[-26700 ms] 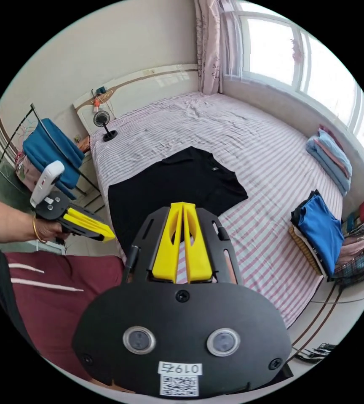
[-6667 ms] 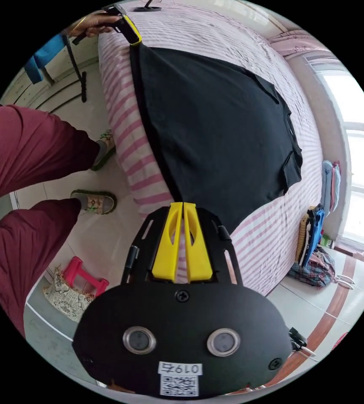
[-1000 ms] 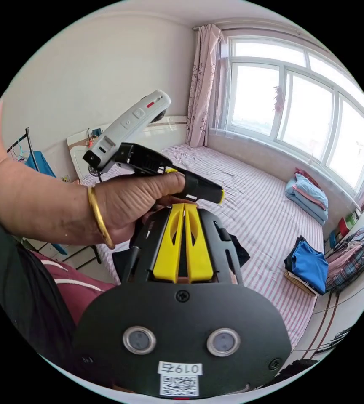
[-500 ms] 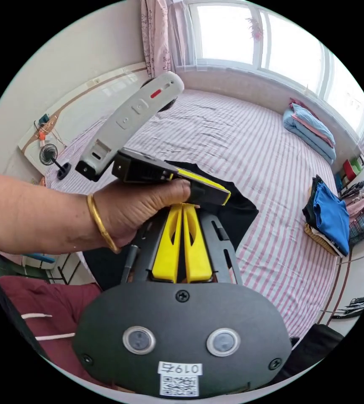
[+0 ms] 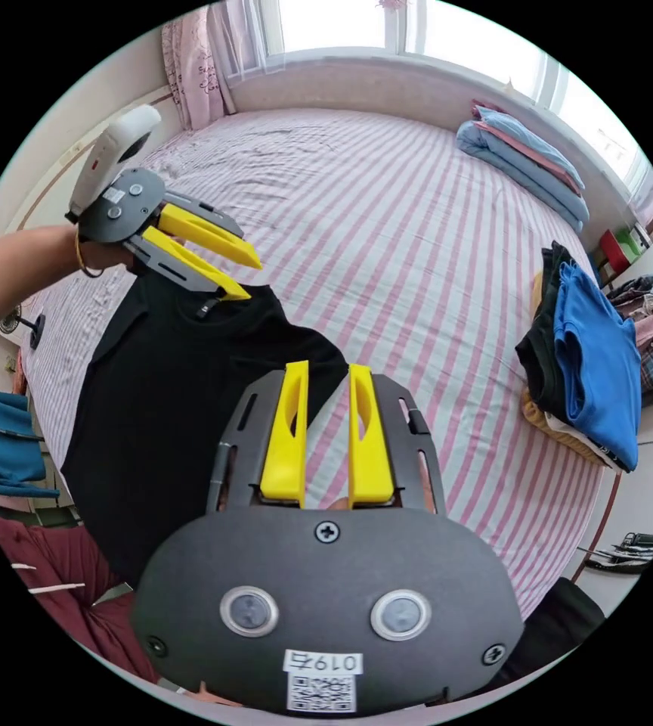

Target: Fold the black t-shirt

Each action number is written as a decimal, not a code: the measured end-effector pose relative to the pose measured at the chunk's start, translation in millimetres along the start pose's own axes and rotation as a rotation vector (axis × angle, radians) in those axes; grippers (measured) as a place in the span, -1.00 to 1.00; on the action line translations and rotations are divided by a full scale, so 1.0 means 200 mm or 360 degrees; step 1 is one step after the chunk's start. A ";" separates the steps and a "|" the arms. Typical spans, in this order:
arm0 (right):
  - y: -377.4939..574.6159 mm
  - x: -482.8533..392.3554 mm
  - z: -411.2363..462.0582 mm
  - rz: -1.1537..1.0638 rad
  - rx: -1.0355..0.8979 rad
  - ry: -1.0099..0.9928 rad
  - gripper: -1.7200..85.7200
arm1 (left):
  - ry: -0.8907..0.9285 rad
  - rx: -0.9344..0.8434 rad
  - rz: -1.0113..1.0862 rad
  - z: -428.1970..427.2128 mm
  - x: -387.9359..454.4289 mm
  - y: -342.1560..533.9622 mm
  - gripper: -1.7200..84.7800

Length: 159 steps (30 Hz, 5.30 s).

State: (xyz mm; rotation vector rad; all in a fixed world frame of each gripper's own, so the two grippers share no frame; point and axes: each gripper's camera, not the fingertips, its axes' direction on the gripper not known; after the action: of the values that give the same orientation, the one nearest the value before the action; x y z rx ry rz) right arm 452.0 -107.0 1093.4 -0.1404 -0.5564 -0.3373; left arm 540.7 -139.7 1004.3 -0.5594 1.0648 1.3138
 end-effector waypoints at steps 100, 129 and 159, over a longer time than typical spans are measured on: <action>-0.87 -0.32 0.81 0.0232 -0.0134 -0.0417 -0.98 | 0.0786 0.0062 -0.0784 1.45 -0.69 -0.24 -0.94; 1.19 -1.18 -0.55 0.0305 -0.0513 -0.0307 -0.86 | 0.0375 -0.0133 -0.1712 1.22 2.06 2.55 -0.85; 1.94 -2.22 -0.81 0.0174 -0.0396 0.0380 -0.82 | -0.0269 -0.0252 -0.1900 1.79 3.67 3.00 -0.77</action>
State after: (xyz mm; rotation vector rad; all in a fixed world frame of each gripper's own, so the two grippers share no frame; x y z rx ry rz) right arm 314.9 341.6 702.1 -0.3643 -0.2677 -0.3110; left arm 14.7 657.5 665.5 -0.9716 0.3193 0.3610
